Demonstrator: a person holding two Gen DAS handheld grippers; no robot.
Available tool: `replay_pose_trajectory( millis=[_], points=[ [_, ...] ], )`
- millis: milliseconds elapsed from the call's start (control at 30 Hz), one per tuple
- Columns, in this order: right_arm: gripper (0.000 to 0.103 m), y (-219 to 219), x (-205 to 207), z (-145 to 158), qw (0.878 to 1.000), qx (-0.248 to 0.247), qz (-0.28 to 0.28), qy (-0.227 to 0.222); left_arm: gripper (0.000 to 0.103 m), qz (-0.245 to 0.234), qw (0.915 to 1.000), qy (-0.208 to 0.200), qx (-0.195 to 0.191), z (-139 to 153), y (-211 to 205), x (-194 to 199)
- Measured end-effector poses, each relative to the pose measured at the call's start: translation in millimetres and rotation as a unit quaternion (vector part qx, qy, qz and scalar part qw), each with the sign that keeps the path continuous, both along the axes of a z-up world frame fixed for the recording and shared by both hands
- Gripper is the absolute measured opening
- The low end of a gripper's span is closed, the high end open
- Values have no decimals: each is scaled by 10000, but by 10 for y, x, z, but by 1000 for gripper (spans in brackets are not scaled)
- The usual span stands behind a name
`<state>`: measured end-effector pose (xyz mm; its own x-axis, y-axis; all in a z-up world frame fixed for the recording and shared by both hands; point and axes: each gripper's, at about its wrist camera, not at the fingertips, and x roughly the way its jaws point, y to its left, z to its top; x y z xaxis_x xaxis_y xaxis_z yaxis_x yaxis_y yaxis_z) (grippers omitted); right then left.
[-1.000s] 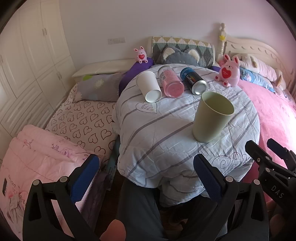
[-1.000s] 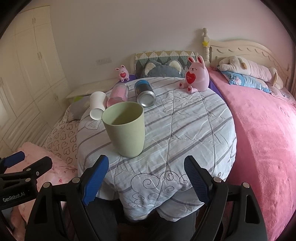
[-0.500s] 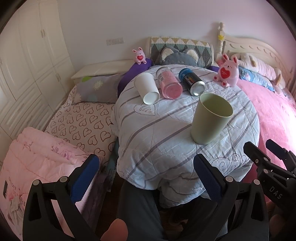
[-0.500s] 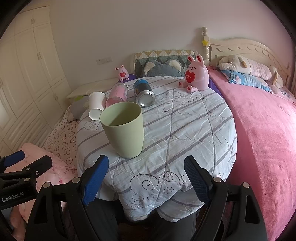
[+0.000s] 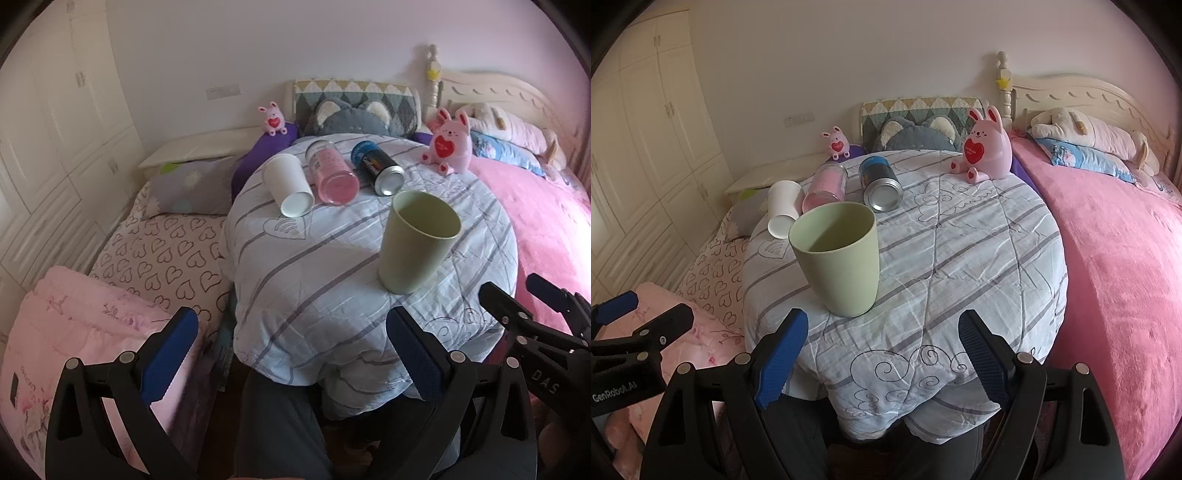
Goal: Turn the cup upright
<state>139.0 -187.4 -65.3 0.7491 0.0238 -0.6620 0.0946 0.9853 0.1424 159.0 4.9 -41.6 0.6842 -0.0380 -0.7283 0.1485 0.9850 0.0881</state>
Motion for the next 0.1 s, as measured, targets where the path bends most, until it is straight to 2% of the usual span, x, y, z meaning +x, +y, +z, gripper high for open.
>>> replay_pose_trajectory(
  millis=[100],
  points=[
    [85, 16, 22, 5, 10000, -21, 15, 7, 103, -55, 10000, 65, -26, -15, -17, 17]
  ],
)
